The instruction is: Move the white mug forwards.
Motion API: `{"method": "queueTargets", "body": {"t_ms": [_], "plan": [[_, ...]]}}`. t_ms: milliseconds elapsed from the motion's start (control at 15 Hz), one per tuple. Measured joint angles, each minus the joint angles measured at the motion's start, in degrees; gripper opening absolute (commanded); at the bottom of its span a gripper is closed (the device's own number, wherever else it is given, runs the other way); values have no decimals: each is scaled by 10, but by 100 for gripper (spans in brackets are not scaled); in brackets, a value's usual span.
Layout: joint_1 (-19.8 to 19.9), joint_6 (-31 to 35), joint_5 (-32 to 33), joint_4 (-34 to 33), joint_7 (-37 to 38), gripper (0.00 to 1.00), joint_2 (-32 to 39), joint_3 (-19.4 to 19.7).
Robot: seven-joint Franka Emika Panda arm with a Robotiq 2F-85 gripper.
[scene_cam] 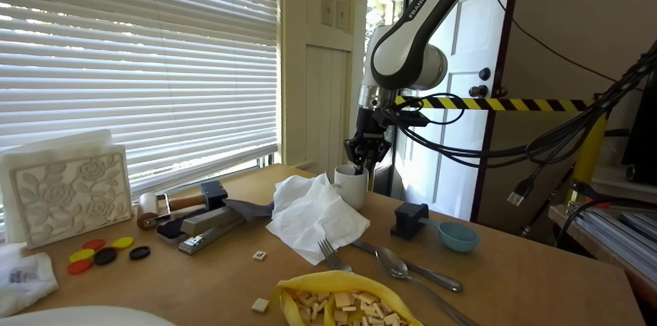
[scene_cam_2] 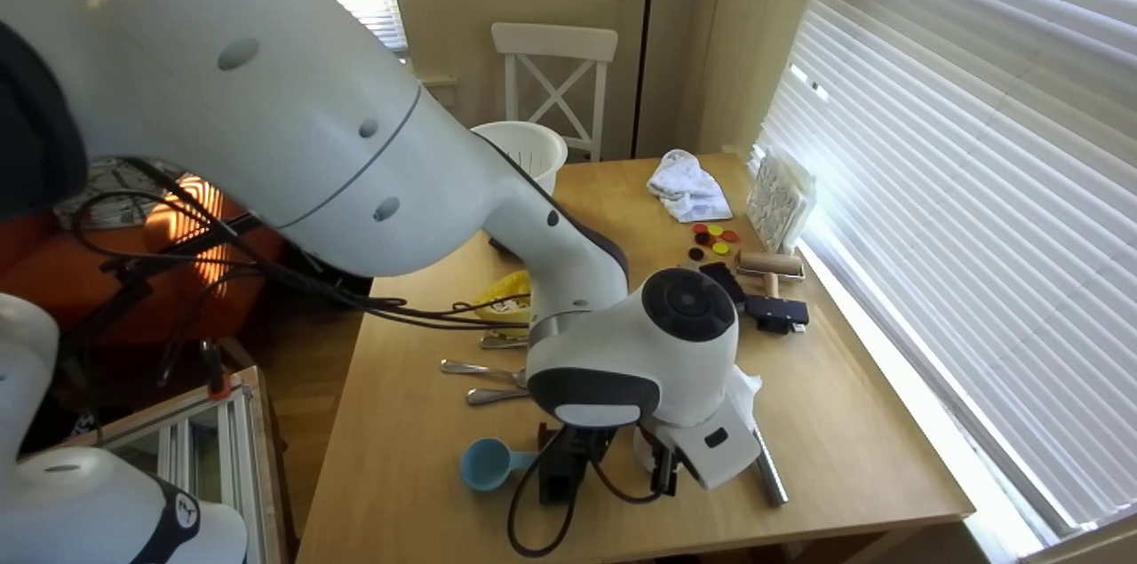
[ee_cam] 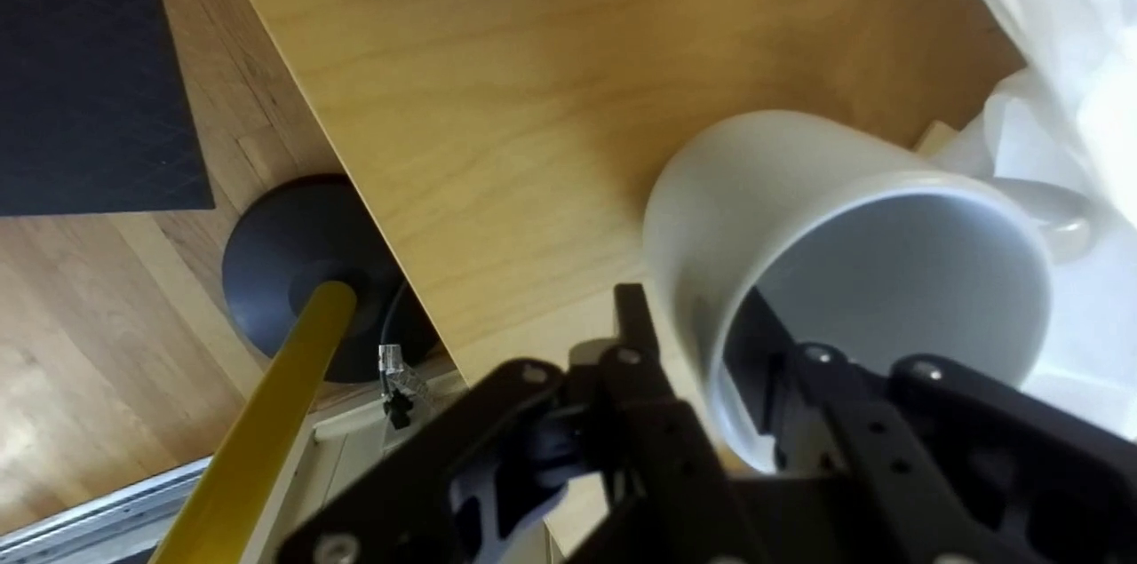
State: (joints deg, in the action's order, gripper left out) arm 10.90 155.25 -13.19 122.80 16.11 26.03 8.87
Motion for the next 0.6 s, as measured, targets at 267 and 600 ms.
{"method": "queueTargets", "body": {"t_ms": [267,600], "plan": [[-1,0,0,-2,3,3,3,2],[-19,-4,15,5,11,3,-25,27]]}}
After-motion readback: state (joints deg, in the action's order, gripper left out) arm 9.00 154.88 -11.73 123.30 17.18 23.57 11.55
